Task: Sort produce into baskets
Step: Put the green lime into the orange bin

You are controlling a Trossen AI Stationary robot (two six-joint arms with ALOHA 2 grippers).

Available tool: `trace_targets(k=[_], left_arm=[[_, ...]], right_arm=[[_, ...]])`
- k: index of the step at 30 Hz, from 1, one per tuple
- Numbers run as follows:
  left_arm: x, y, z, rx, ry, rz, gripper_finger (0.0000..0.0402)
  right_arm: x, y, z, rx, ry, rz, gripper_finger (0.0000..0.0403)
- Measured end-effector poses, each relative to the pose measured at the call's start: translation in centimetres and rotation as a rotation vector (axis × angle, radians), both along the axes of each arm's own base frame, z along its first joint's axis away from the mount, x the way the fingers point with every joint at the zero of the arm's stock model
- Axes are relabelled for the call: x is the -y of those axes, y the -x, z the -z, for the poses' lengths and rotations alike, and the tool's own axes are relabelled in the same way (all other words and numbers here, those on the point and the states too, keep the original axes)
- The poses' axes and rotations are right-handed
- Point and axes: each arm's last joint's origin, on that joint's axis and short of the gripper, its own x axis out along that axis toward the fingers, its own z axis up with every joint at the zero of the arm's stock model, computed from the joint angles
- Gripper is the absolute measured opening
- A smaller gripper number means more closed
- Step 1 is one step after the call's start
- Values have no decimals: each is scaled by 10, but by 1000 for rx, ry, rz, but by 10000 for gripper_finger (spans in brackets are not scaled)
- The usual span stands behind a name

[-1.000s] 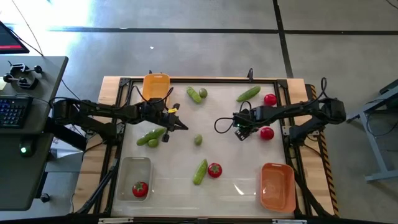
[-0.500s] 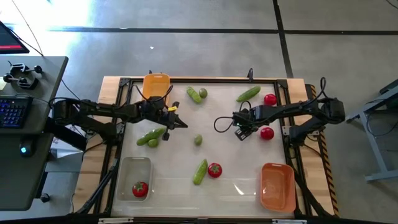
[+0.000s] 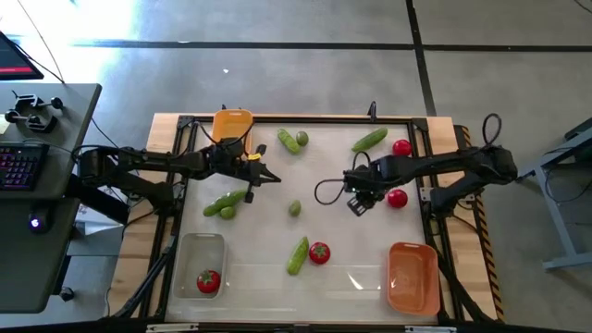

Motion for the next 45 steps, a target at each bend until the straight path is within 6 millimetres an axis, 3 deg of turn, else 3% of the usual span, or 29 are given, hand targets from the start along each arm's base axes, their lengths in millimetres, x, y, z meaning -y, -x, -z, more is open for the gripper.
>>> trace_targets(k=[5,9,12,19,26,33,45], left_arm=[[-1,-5,-11,29,-6,8,0],[-1,-6,-14,44,-23,51,0],[0,-6,-14,54,-23,84,0],[0,-6,-15,60,-10,90,0],[0,-6,-15,59,31,75,0],[0,-5,-12,24,71,59,0],[0,-5,-11,16,73,55,0]], right_arm=[[-41,0,-41,33,-17,19,126],[-74,12,-57,9,-53,75,126],[-94,25,-56,-50,-75,126,126],[-127,53,-34,-208,-104,252,126],[-134,70,-5,-292,-60,358,126],[-131,68,22,-256,-87,313,126],[-128,62,28,-135,-12,174,126]])
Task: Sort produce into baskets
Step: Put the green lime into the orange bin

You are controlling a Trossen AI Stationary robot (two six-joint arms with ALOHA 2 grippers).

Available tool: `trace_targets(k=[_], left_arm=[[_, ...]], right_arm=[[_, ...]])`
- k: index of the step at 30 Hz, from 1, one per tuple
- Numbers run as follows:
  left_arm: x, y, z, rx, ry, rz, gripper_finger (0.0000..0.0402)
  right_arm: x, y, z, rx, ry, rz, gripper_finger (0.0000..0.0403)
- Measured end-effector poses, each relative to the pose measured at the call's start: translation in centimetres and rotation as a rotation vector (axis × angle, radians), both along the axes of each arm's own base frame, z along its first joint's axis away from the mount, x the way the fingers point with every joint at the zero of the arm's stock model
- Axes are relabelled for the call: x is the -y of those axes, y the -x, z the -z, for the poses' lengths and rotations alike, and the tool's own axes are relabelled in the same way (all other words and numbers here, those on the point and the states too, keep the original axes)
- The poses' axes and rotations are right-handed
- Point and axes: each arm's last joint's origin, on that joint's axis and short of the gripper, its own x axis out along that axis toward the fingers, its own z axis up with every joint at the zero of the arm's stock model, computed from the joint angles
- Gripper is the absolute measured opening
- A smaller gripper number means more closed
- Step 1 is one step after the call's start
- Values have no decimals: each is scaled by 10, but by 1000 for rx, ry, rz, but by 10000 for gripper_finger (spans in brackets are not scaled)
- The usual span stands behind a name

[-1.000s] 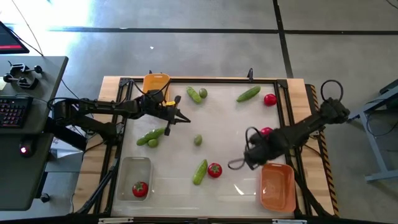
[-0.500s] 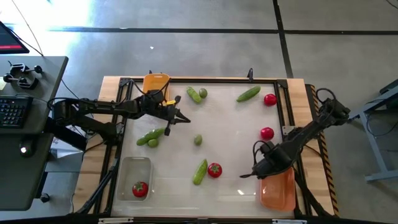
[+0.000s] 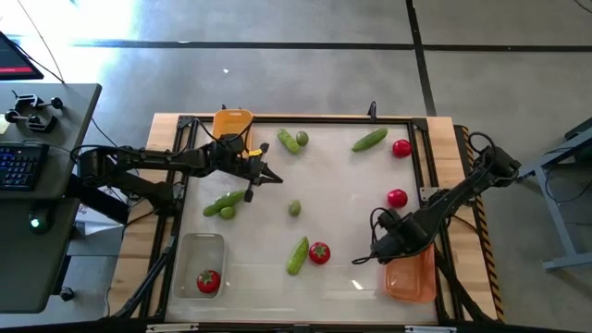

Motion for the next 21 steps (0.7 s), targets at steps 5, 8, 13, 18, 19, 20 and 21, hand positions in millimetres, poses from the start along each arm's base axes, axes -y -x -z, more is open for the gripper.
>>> trace_targets(k=[5,8,13,18,19,20,21], left_arm=[[0,0,0,0,1,0,0],[0,0,0,0,1,-1,0],[0,0,0,0,1,-1,0],[0,0,0,0,1,-1,0],[0,0,0,-1,2,-1,0],[0,0,0,-1,2,-1,0],[0,0,0,-1,2,-1,0]], right_arm=[[-8,-1,0,61,-23,-86,126],[-12,0,0,67,-29,-94,127],[-10,3,2,41,14,-54,145],[-12,0,5,43,11,-58,160],[-12,-1,6,46,6,-58,161],[-13,-1,6,47,2,-57,163],[-13,-1,6,49,0,-57,164]])
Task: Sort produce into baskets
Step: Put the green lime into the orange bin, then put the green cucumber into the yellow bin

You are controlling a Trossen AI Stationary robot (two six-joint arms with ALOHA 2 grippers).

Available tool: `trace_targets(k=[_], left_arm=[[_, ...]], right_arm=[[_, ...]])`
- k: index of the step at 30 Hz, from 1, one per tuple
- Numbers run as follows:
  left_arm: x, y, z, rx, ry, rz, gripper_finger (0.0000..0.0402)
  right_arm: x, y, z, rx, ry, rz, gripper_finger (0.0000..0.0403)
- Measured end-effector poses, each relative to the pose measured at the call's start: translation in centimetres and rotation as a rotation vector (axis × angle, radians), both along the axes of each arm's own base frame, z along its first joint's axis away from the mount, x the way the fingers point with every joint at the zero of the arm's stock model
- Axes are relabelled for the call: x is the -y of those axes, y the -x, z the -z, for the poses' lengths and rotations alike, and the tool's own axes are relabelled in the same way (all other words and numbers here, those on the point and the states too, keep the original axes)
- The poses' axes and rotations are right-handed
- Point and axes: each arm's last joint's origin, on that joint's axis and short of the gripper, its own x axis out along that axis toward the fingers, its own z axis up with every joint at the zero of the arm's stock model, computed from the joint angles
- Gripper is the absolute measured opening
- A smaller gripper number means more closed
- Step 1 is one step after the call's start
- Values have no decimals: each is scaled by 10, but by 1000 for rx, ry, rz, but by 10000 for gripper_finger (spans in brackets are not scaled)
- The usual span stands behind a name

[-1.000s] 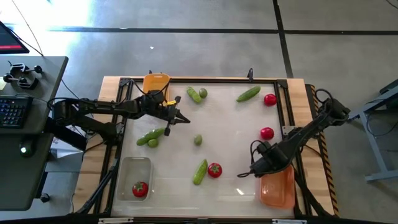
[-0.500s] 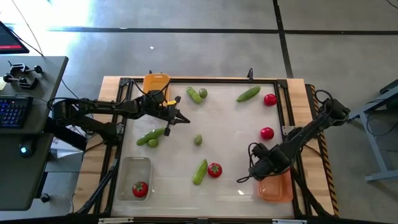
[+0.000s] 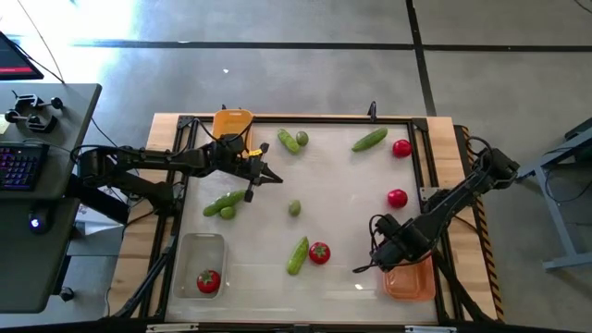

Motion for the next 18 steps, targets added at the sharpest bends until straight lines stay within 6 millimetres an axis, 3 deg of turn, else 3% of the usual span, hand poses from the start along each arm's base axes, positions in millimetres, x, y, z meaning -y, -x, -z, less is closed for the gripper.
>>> trace_targets(k=[14,18], left_arm=[[0,0,0,0,-1,0,0],[0,0,0,25,-17,-3,0]], right_arm=[[0,1,0,-24,-21,-16,246],[-4,-1,-15,-54,-63,-25,247]])
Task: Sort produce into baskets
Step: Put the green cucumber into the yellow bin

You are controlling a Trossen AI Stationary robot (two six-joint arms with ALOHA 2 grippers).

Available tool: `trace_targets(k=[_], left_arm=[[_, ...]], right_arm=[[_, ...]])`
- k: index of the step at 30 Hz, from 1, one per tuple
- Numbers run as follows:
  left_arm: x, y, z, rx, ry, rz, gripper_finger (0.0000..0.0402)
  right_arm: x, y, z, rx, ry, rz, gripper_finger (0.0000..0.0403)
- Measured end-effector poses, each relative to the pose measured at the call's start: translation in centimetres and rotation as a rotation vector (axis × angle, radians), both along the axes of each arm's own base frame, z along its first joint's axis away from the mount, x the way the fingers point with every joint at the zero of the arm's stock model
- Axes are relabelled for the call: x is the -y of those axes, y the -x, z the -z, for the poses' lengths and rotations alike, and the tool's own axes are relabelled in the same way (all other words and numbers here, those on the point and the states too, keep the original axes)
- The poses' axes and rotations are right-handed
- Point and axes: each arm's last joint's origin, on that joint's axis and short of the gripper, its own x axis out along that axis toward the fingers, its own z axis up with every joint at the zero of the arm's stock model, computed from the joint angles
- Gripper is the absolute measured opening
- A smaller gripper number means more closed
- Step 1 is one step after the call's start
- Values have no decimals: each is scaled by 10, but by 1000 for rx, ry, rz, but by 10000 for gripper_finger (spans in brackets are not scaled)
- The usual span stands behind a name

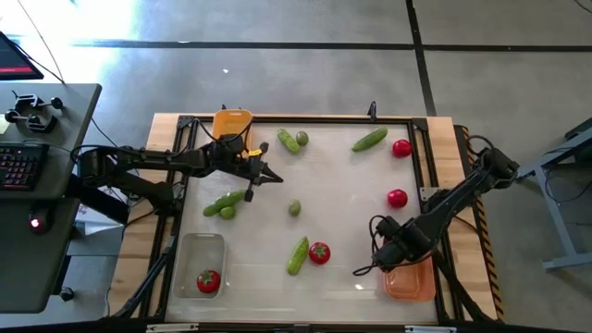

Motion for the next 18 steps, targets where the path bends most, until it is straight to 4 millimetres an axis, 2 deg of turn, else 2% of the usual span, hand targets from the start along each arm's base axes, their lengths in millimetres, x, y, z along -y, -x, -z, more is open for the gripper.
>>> trace_targets(k=[4,9,12,18], left_arm=[[0,1,0,59,52,-22,0],[2,6,8,98,68,-40,0],[2,9,11,114,68,-49,0],[1,18,20,178,86,-71,0]], right_arm=[[1,-3,-30,34,75,-68,248],[14,-13,-59,116,222,-121,248],[34,-22,-60,104,299,-146,248],[93,-48,-40,49,343,-307,248]])
